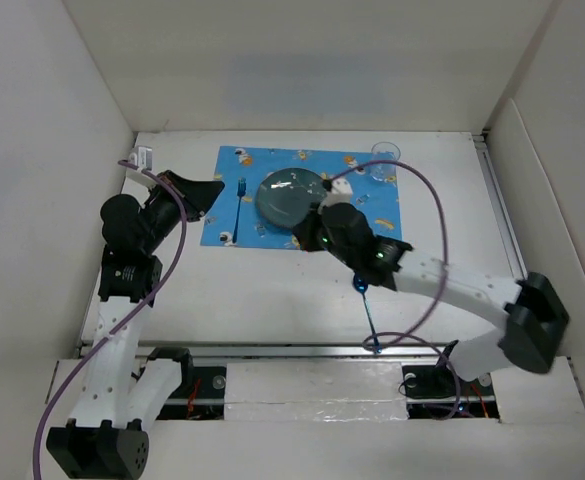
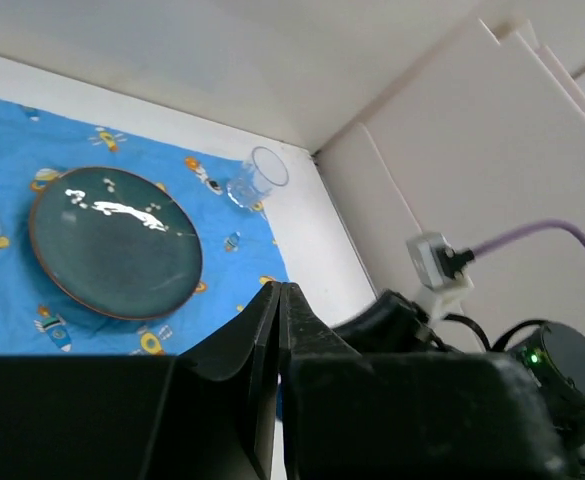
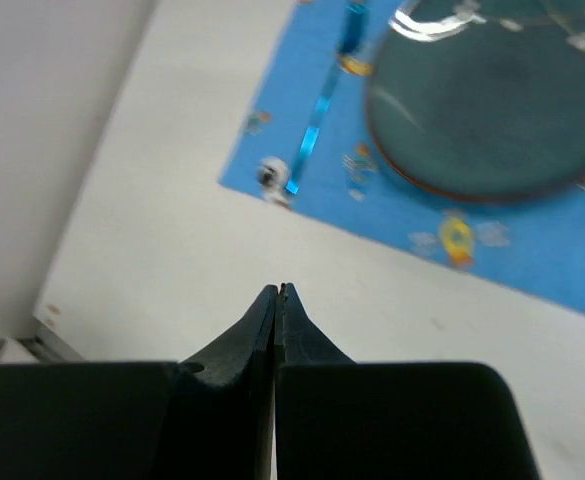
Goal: Set the dinner table for one person
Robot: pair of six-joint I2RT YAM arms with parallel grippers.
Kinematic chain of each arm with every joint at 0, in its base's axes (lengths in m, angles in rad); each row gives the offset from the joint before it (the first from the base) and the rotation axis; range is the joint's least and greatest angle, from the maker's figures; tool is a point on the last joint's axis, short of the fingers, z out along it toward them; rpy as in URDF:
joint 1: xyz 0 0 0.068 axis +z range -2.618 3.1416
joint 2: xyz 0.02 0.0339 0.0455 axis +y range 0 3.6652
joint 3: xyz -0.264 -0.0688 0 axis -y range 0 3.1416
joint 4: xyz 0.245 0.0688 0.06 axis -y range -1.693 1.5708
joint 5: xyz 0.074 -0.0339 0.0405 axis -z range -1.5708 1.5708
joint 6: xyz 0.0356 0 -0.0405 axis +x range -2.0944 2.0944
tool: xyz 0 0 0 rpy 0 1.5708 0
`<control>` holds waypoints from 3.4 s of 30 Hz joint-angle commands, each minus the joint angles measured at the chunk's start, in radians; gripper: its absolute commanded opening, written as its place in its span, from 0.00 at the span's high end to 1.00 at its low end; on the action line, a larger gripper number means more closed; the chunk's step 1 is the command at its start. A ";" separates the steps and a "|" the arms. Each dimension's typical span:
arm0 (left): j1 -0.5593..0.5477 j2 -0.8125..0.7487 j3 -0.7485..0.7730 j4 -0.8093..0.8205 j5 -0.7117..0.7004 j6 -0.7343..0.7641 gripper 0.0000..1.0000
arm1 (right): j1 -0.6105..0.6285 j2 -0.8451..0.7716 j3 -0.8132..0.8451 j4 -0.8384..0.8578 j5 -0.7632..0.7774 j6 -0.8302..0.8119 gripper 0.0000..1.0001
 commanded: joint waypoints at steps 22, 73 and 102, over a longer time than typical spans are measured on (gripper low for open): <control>0.003 -0.042 0.002 0.090 0.082 0.018 0.61 | -0.113 -0.684 -0.667 -0.591 0.013 0.264 0.34; 0.003 -0.039 0.022 0.058 0.088 0.021 0.66 | 0.030 -0.044 -0.480 -0.525 -0.062 0.189 1.00; 0.003 -0.007 -0.007 0.075 0.072 0.018 0.66 | -0.550 0.519 0.540 -0.449 -0.214 -0.301 1.00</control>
